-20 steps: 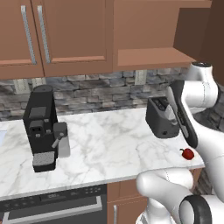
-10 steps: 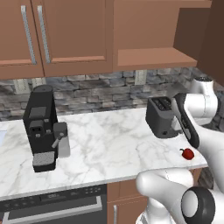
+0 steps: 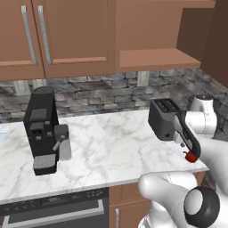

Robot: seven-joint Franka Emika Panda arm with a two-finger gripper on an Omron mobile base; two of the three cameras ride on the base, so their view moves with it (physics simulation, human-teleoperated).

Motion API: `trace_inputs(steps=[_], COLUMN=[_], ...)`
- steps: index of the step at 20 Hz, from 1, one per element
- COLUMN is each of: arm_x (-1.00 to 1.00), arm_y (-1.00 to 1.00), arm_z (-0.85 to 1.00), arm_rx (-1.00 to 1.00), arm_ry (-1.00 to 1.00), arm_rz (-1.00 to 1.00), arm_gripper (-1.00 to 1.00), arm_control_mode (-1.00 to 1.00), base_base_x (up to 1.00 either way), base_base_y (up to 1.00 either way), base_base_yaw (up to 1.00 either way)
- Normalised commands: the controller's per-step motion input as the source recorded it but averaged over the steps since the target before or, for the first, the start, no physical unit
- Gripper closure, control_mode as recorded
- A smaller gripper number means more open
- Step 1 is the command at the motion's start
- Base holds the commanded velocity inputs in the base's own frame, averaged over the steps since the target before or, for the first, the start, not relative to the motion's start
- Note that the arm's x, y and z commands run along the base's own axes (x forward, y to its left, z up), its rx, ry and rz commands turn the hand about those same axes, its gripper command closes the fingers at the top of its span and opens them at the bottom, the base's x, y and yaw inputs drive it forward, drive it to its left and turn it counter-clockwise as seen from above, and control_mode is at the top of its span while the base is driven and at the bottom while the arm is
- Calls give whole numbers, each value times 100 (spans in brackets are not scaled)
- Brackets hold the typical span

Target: Pick the bell pepper from the counter and place it in the cabinet. Then close the cabinet.

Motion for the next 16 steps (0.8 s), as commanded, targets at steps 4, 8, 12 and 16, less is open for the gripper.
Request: trace_inputs(steps=[4, 8, 12, 16], arm_x=[0, 0, 0, 0], arm_y=[-3, -25, -36, -31], arm_z=[-42, -39, -38, -40], arm_rx=[0, 0, 1, 0], arm_ry=[0, 0, 0, 0], arm_rz=[-5, -3, -1, -1], arm_gripper=[-100, -100, -100, -100], arm_control_mode=[-100, -100, -100, -100], base_base_x=[0, 0, 0, 0], base_base_y=[0, 0, 0, 0], base_base_yaw=[0, 0, 0, 0])
